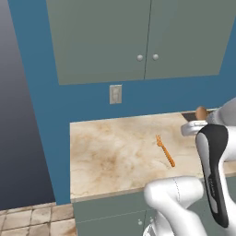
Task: Take the fork and place it on the left side of the plate. Then take the spoon and place it on the right side of the plate. Make sure they're directly next to the plate.
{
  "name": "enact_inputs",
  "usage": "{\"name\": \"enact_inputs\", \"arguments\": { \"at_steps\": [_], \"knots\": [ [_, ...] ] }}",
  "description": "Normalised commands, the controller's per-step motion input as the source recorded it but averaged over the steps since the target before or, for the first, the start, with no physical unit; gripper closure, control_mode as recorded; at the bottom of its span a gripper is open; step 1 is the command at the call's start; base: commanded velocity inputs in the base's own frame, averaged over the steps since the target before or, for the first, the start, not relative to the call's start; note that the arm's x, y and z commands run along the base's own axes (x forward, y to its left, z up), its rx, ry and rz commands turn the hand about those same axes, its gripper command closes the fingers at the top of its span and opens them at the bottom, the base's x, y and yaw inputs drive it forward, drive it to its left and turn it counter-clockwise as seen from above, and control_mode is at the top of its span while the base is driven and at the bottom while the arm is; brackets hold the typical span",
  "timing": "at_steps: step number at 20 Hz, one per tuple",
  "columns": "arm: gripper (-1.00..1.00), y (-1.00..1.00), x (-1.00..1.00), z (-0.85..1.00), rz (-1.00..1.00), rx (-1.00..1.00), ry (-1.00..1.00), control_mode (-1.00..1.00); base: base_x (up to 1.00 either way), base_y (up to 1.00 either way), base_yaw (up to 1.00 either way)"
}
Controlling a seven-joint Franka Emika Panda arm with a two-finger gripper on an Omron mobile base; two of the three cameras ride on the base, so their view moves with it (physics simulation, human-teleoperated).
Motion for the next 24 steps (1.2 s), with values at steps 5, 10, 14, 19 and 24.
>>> {"name": "enact_inputs", "arguments": {
  "at_steps": [5, 10, 14, 19, 24],
  "knots": [
    [1.00, 0.00, 0.00, 0.00, 0.00, 0.00, 0.00, 1.00, -0.25, -0.11, -0.05],
    [1.00, 0.00, 0.00, 0.00, 0.00, 0.00, 0.00, 1.00, -0.43, 0.00, -0.36],
    [1.00, 0.00, 0.00, 0.00, 0.00, 0.00, 0.00, 1.00, -0.57, -0.03, -0.47],
    [1.00, 0.00, 0.00, 0.00, 0.00, 0.00, 0.00, 1.00, -0.54, -0.09, -0.53],
    [1.00, 0.00, 0.00, 0.00, 0.00, 0.00, 0.00, 1.00, -0.48, -0.01, -0.58]
  ]
}}
